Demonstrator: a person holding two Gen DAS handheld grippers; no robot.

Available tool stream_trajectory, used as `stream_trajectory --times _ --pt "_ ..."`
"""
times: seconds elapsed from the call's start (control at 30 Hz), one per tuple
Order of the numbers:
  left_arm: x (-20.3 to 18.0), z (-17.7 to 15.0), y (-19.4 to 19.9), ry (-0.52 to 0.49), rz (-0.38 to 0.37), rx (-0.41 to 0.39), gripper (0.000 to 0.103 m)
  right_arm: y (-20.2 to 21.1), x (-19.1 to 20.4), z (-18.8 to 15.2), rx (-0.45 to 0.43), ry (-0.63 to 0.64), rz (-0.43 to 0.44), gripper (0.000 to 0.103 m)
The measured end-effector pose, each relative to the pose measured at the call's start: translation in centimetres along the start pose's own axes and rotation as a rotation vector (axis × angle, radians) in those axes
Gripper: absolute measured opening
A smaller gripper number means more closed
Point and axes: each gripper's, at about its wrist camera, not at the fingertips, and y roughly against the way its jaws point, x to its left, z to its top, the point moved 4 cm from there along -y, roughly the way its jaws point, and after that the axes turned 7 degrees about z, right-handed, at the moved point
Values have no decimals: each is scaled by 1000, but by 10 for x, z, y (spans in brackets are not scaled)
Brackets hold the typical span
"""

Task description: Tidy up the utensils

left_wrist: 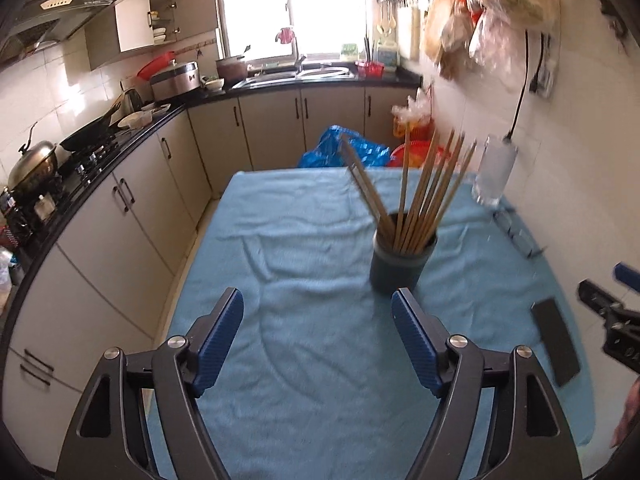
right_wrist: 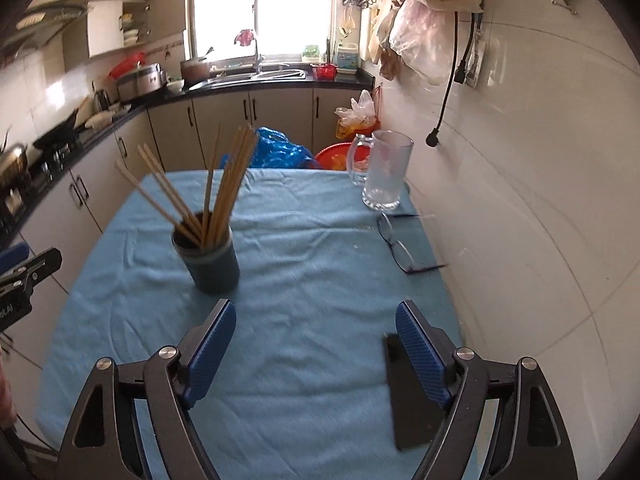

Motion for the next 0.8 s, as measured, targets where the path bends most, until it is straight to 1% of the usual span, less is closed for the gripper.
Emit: stream_trajectory --times 0.1,0.23,0.33,0.43,0.8 --pt "3 -18 -2 -5 19 30 75 7 0 -19 16 32 -18 86" --pt "4 -38 -4 2 20 79 75 15 4 -30 17 72 -37 86" --pt "4 -41 -5 -8 35 80 75 16 5 -36 25 88 -37 87" --pt "2 -41 -3 -6 34 76 75 12 7 -39 47 93 -29 87" --pt "-5 -43 -4 -30 35 92 76 8 10 -45 64 122 -13 87"
